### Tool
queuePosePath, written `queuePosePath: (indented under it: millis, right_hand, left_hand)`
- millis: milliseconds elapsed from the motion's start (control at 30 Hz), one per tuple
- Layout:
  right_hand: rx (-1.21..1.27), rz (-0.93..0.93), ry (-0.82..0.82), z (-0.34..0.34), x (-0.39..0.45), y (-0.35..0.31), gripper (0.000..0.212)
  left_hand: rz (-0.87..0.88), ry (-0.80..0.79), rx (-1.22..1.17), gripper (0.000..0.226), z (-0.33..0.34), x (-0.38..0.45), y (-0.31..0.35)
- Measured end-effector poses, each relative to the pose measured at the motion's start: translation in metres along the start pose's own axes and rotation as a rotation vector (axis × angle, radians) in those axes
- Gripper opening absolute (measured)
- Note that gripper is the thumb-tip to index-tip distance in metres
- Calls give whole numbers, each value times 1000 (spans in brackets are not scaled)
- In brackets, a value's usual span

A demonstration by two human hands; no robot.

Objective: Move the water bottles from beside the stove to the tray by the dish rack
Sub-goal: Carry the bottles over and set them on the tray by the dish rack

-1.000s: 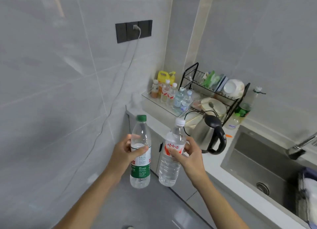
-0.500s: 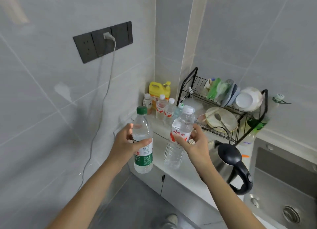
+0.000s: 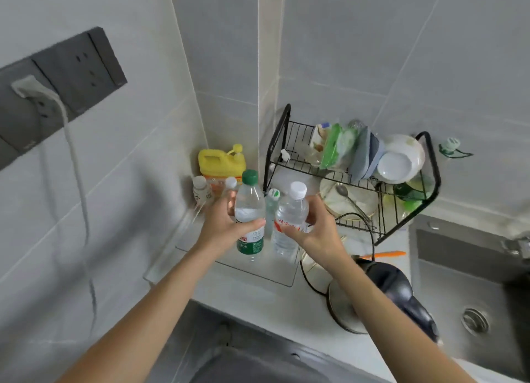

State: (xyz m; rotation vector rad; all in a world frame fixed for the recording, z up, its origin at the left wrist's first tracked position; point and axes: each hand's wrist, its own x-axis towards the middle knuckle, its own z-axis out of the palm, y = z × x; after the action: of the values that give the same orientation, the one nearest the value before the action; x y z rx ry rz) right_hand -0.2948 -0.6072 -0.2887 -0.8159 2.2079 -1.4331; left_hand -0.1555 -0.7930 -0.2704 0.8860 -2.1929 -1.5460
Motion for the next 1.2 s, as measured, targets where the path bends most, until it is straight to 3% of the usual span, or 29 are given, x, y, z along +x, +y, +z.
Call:
queuePosePath:
  millis: [267,533,800,933,1067,1200]
  right_hand:
    - [-395,156,-11,38,1,39,72]
    - [-693,81,47,56,4,59,69]
    - [-764,10,40,51,3,58,66]
    - [-689,-87,49,44,6,54,50]
    - [-747,-75,-13,36,13,48,36]
    - [-800,-37,-91,32,20,42,35]
  left_hand:
    - [31,-301,265,69,31,56,-58]
    - [131,-409,388,60,42,67,-82]
    - [281,-385,410,54,42,75,-86]
    - [412,-392,424,39,32,80,-83]
    - [523,-517,626,38,25,86,-68]
    - [513,-616,743,30,22,92,-52]
